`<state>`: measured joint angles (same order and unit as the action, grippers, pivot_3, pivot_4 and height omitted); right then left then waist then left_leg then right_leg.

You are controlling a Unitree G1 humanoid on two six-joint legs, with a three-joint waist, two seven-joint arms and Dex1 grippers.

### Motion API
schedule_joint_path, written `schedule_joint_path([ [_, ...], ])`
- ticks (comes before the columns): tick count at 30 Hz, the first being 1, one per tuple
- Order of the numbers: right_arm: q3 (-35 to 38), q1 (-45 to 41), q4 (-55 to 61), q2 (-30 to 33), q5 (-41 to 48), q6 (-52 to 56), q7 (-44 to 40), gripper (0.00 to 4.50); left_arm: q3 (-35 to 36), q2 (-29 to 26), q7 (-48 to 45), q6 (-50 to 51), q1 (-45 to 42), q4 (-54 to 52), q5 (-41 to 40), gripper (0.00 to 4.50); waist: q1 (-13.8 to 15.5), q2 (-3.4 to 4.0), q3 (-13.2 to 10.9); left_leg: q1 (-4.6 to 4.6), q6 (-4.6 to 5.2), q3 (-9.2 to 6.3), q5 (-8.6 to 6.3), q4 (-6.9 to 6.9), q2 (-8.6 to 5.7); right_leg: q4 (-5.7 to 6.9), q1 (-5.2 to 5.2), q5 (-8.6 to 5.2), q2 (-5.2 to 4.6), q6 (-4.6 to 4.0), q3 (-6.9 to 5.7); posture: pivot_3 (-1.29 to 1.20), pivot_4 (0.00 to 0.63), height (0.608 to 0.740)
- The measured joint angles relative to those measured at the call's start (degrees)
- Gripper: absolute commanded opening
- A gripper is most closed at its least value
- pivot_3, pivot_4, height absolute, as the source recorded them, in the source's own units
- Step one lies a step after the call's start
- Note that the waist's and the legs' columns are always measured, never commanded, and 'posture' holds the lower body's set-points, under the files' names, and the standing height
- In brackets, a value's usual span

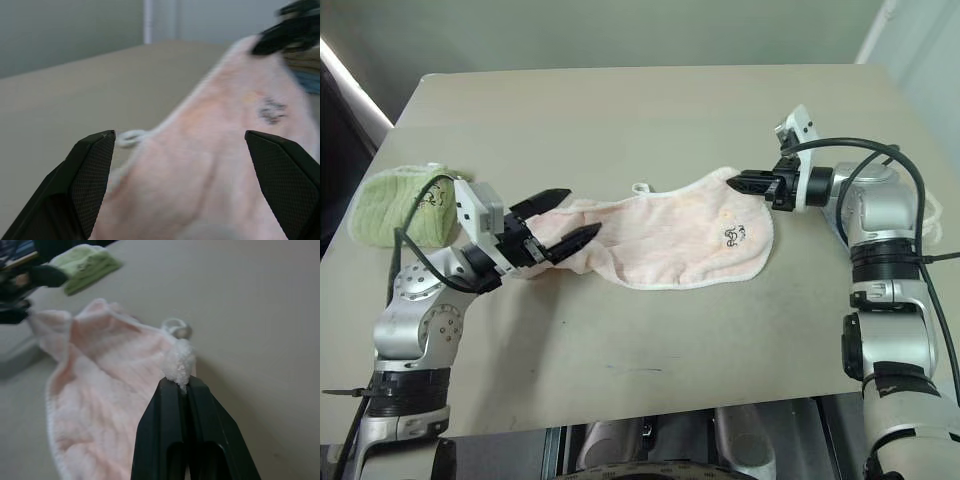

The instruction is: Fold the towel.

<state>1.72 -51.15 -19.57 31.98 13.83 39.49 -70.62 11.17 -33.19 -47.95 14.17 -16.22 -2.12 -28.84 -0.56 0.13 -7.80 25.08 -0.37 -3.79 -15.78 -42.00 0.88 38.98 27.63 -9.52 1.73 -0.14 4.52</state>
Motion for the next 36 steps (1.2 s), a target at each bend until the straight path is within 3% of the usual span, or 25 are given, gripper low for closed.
schedule_joint_path([
  [9, 2.1, 1.14, 21.59, 6.44, 10.06, 10.72, 2.47, 0.01, 3.97, 0.84, 2.07, -8.52, -7.74, 21.52, 3.41, 4.5, 0.04, -0.01, 0.01, -0.01, -0.07, -0.01, 0.12, -0.01, -0.04, 0.02, -0.02, -0.02, 0.03, 0.03, 0.0, 0.0, 0.15, 0.703],
  [20, 2.3, -4.55, 27.7, 12.13, 17.49, 14.42, 4.67, 0.01, 3.91, -0.18, -0.97, -19.86, -11.01, 40.91, 8.34, 4.5, 0.12, -0.02, 0.01, 0.12, -0.06, -0.03, 0.13, -0.02, -0.09, 0.02, 0.09, -0.07, 0.03, 0.12, 0.0, 0.0, 0.15, 0.703],
  [36, 1.76, -11.52, 28.3, 19.04, 24.22, 16.06, 2.66, 0.01, 1.06, -1.35, -19.06, -20.19, -17.73, 46.32, 8.3, 4.5, 0.65, -0.06, 0.03, 1.01, -0.05, -0.05, 0.4, -0.18, -0.11, 0.11, 0.88, -0.03, 0.03, 0.28, 0.0, 0.0, 0.15, 0.703],
])
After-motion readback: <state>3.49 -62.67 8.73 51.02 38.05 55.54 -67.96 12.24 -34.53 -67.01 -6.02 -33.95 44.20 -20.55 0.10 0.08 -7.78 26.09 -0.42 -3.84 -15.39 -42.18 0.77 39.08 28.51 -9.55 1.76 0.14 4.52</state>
